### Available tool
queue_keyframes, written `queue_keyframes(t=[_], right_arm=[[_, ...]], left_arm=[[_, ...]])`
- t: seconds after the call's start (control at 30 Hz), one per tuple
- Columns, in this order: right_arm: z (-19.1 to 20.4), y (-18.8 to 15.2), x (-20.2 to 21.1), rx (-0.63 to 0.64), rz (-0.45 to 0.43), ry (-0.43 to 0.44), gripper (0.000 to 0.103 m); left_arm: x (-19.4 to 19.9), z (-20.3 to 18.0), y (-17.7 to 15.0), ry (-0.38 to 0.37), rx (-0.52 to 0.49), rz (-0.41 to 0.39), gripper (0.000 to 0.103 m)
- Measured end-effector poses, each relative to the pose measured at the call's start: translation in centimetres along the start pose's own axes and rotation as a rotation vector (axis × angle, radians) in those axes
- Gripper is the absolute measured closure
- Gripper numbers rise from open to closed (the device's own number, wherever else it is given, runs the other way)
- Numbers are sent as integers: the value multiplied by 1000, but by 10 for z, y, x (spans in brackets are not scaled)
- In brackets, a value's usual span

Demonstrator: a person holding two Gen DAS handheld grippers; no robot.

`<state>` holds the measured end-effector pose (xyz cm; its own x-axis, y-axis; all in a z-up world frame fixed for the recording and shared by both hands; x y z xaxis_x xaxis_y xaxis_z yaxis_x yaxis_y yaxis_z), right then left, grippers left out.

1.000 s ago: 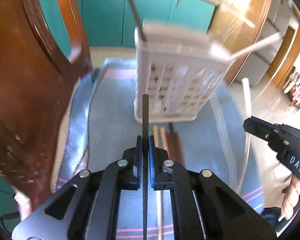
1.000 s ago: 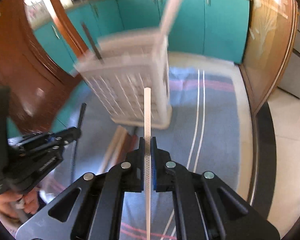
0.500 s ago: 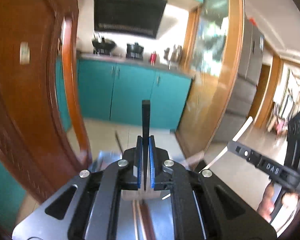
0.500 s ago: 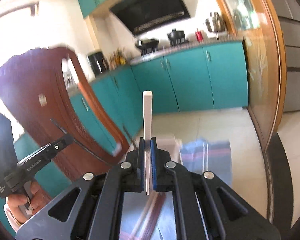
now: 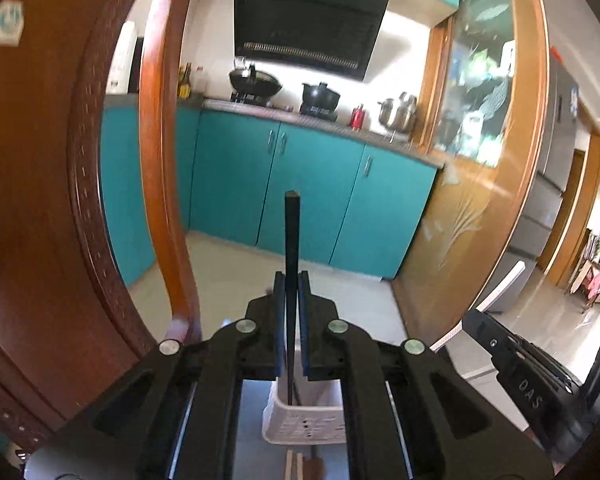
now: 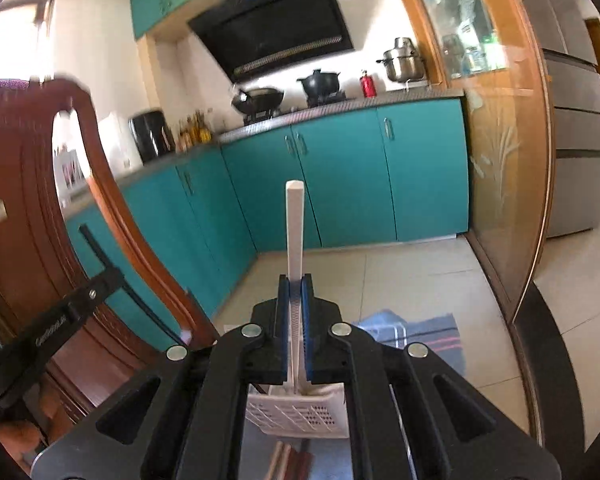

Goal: Organize utensils
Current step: 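Lift both chopsticks and drop them into the white utensil holder, opening both tools, then move both open tools back down to the remaining chopsticks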

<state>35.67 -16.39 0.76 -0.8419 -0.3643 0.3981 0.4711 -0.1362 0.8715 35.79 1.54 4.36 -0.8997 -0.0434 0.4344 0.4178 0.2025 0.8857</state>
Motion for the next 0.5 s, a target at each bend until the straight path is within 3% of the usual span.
queue_keyframes(t=[0.17, 0.23, 0.3, 0.43, 0.5], right_arm=[[5, -15, 3, 63, -4, -34, 95], [2, -17, 16, 74, -25, -43, 86], [-2, -18, 34, 66, -63, -32, 67], [0, -25, 77, 73, -114, 52, 62], [2, -38, 85, 82, -77, 117, 62]], left_arm=[[-11, 5, -17, 10, 20, 59, 96], [-8, 6, -21, 8, 28, 59, 93], [-2, 6, -24, 3, 21, 44, 85], [27, 11, -33, -2, 5, 10, 75], [39, 12, -40, -9, -3, 8, 74]])
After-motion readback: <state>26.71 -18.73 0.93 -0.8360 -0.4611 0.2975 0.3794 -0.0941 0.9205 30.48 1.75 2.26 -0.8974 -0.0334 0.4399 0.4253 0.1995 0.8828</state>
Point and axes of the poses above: each gripper's, at about its wrist camera, not at the fingertips, and x roughly against the way its jaws point, z to its left, y to its top, the point moved 2 cm from there along -x, roughly the way its jaws point, and after that the axes turned 6 degrees about y, right-handed, at the moved point
